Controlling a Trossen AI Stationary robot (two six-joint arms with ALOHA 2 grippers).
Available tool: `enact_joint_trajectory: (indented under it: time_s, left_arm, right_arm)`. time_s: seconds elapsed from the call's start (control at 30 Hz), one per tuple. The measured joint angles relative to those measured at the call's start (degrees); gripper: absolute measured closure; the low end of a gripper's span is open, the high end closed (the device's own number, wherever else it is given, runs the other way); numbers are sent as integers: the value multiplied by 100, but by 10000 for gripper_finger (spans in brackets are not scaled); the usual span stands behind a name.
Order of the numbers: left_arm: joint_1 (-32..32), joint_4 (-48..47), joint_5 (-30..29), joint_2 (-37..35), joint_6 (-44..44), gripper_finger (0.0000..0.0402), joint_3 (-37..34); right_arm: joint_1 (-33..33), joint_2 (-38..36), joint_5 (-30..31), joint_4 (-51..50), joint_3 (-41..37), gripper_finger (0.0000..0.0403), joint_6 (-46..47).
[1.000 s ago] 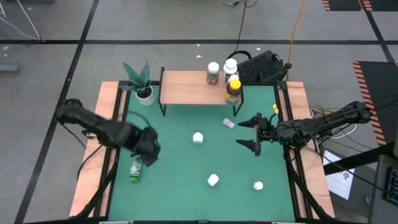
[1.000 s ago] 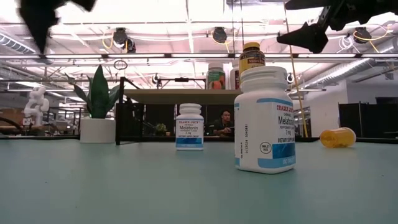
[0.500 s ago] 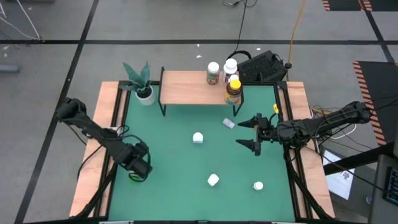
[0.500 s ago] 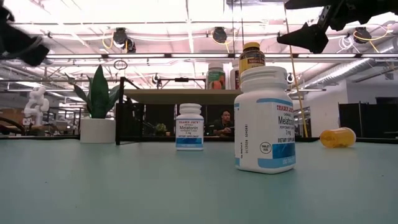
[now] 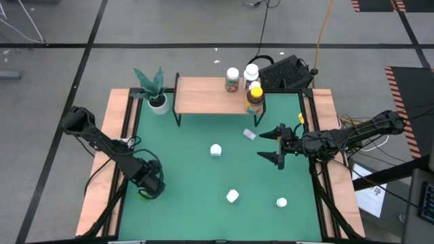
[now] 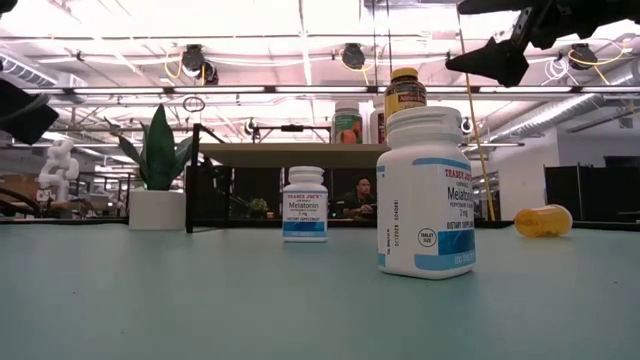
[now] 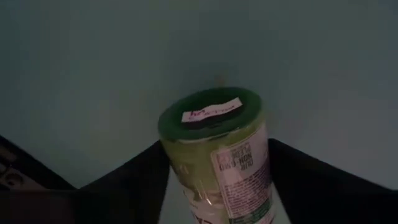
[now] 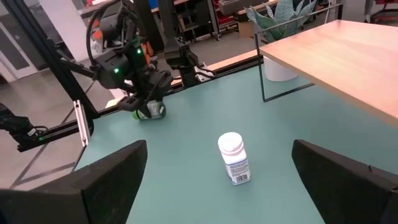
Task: Pick and place medicine bottles onto shelf by color
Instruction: Put the green medicine bottle on the shelf
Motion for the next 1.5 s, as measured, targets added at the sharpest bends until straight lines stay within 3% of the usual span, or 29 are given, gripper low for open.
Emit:
enact_joint_trajectory:
  time_s: [0.1, 0.2, 0.4, 0.63, 0.73, 0.87, 1.03, 1.2, 1.33, 1.5]
  left_arm:
    - [29, 131, -88, 0, 236, 200, 1]
    - [117, 477, -125, -2, 406, 215, 5]
    - [396, 1427, -373, -2, 1107, 181, 5]
    - [684, 2976, -1013, -2, 2551, 180, 9]
    - [744, 3963, -1308, -2, 3612, 187, 12]
    - [753, 5414, -1713, -2, 5420, 185, 14]
    - [603, 6797, -2173, -2, 8533, 180, 20]
    - [420, 7645, -2653, -2, 11541, 179, 20]
    - [489, 7905, -2843, 26, 12600, 179, 22]
    - [798, 8019, -2941, 26, 13001, 179, 22]
  right_arm:
    - [0, 34, 6, 56, 0, 9, 0]
    - [0, 226, 7, 304, 0, 9, -44]
    - [-30, 1160, -456, 1233, 0, 9, -269]
    - [-165, 2526, -1736, 2971, 0, 9, 37]
    - [-131, 3101, -1978, 3781, 0, 9, 397]
    - [69, 3866, -1834, 4583, 2, 9, 718]
    - [201, 4754, -1645, 5628, 2, 9, 1124]
    - [164, 5096, -1646, 6316, 6, 9, 1378]
    - [146, 5130, -1639, 6716, 15, 9, 1543]
    - [181, 5128, -1780, 6706, 299, 9, 1541]
